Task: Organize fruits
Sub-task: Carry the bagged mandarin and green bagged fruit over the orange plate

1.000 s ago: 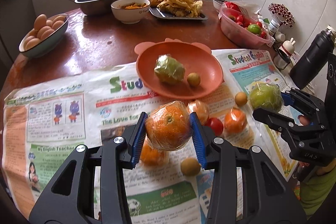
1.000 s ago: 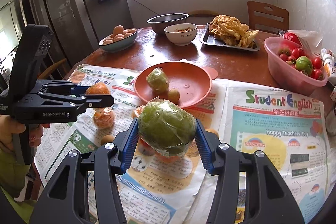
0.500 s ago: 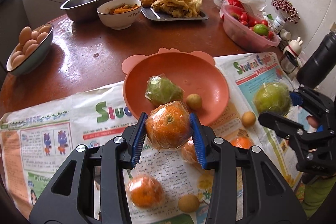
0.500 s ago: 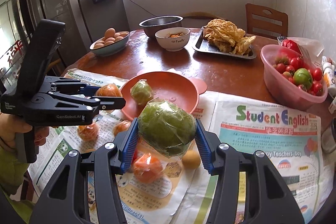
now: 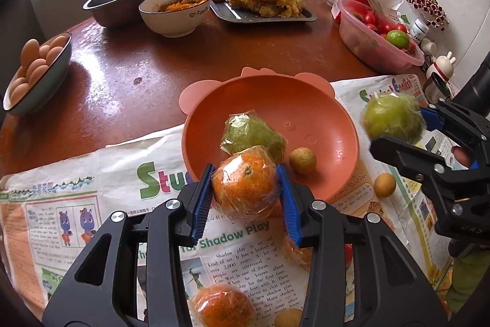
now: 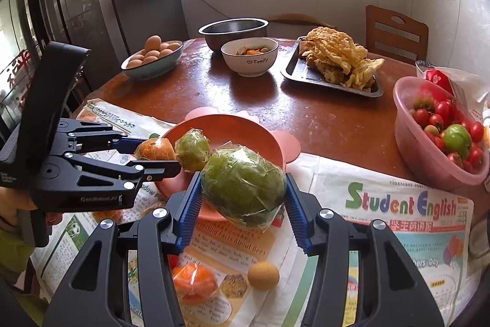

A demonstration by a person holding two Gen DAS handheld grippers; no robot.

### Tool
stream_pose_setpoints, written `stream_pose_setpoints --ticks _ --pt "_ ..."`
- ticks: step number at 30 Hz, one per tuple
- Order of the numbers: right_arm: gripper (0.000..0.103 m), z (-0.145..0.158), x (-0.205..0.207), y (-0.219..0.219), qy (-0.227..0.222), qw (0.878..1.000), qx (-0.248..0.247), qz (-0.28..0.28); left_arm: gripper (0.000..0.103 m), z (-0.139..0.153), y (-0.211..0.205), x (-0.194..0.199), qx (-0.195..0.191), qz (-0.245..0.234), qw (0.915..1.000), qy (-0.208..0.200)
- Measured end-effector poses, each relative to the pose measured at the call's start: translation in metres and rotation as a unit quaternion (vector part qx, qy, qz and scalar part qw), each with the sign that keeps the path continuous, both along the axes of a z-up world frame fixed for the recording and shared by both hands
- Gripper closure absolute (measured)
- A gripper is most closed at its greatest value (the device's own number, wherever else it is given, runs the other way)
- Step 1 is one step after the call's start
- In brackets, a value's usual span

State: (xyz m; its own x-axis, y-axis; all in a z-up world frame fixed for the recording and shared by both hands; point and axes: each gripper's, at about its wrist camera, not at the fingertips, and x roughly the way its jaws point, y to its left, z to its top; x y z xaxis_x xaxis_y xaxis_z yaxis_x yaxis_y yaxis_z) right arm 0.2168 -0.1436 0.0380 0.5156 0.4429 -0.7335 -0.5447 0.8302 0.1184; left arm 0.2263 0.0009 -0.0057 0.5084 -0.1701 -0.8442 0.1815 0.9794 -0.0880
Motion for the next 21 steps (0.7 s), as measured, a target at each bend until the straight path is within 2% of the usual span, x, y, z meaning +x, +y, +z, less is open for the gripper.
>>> stream_pose_setpoints --ticks 21 --pt "0.053 -0.025 0.041 0.029 0.025 0.998 -0.038 0.049 0.07 -0.011 0.002 0.014 -0.003 -0.006 0.9999 0.01"
